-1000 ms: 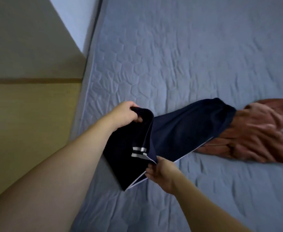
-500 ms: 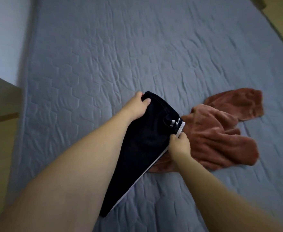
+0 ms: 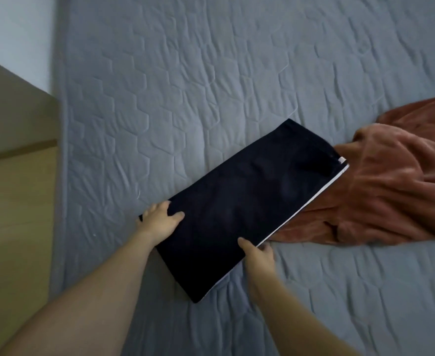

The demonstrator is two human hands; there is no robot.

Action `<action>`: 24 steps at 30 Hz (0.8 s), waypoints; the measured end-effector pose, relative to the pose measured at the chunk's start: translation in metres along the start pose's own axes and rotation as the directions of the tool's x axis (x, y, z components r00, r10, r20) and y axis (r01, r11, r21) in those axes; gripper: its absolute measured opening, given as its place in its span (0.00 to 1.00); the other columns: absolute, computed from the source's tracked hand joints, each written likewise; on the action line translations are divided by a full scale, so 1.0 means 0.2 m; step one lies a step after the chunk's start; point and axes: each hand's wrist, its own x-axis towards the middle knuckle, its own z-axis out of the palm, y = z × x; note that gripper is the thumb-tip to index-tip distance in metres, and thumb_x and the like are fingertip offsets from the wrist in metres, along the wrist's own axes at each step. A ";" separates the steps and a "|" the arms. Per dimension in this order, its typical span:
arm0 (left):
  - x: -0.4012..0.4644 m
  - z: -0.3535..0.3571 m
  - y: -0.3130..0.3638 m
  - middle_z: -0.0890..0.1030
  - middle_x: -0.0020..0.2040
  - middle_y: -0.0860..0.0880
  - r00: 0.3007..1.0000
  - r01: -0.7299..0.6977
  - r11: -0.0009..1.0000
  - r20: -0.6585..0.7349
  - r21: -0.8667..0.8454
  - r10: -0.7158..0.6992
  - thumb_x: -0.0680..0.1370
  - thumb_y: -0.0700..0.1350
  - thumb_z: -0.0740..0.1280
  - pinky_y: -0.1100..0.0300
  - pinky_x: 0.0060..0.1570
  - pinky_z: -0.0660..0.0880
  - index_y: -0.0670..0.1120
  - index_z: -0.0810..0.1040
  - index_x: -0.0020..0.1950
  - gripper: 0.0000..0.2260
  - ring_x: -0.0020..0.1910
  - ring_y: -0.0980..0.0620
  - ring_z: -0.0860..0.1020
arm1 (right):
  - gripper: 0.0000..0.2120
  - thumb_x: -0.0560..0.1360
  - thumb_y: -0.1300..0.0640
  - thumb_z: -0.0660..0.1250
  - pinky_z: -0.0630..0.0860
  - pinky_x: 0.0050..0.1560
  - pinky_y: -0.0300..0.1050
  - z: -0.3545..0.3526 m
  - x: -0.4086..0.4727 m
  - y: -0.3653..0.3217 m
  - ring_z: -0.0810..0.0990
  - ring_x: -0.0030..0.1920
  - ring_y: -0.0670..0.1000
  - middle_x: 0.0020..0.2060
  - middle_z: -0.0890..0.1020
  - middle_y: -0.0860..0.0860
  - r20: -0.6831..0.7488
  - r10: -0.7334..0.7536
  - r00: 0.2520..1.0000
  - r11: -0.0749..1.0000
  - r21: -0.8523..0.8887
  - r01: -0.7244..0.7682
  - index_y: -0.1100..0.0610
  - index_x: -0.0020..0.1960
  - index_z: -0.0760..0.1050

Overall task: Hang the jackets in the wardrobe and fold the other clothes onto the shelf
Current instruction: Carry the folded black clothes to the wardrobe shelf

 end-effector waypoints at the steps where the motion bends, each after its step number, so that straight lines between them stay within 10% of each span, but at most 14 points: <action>1: 0.02 -0.01 -0.05 0.63 0.74 0.48 1.000 -0.012 1.000 -0.016 0.001 0.012 0.76 0.65 0.59 0.46 0.73 0.57 0.52 0.63 0.75 0.31 0.72 0.44 0.60 | 0.14 0.75 0.61 0.70 0.75 0.41 0.37 0.03 -0.01 0.07 0.78 0.44 0.43 0.46 0.80 0.45 0.056 0.036 0.998 0.999 -0.021 -0.035 0.53 0.57 0.70; 8: 0.16 -0.07 -0.28 0.81 0.54 0.52 0.957 -0.262 0.924 0.053 -0.277 0.287 0.77 0.59 0.65 0.54 0.55 0.76 0.51 0.79 0.53 0.13 0.52 0.53 0.80 | 0.24 0.75 0.58 0.70 0.76 0.57 0.48 0.26 -0.04 0.45 0.79 0.53 0.50 0.58 0.79 0.48 0.074 0.162 0.984 0.987 -0.026 -0.161 0.54 0.69 0.68; 11: 0.16 -0.08 -0.41 0.83 0.51 0.55 0.936 -0.289 0.837 0.049 -0.464 0.350 0.77 0.58 0.66 0.56 0.55 0.77 0.53 0.79 0.54 0.11 0.49 0.57 0.81 | 0.19 0.74 0.55 0.71 0.79 0.45 0.46 0.35 -0.08 0.58 0.82 0.49 0.51 0.49 0.82 0.49 0.079 0.259 0.963 0.964 0.049 -0.263 0.55 0.63 0.72; 15: 0.12 -0.12 -0.72 0.80 0.54 0.51 0.981 -0.171 0.873 0.001 -0.457 0.193 0.74 0.63 0.68 0.50 0.57 0.76 0.48 0.74 0.57 0.21 0.52 0.51 0.79 | 0.19 0.74 0.55 0.72 0.79 0.54 0.56 0.50 -0.22 0.79 0.83 0.52 0.58 0.53 0.84 0.56 0.155 0.374 0.915 0.922 0.042 -0.384 0.59 0.62 0.75; 24: -0.22 -0.39 -1.52 0.77 0.45 0.48 0.966 0.256 0.951 0.084 -0.172 -0.245 0.74 0.53 0.62 0.57 0.46 0.75 0.46 0.74 0.44 0.10 0.43 0.47 0.77 | 0.09 0.80 0.60 0.62 0.77 0.22 0.46 0.95 -0.71 1.26 0.83 0.26 0.57 0.33 0.84 0.60 0.229 0.654 0.721 0.752 -0.095 -0.652 0.66 0.52 0.75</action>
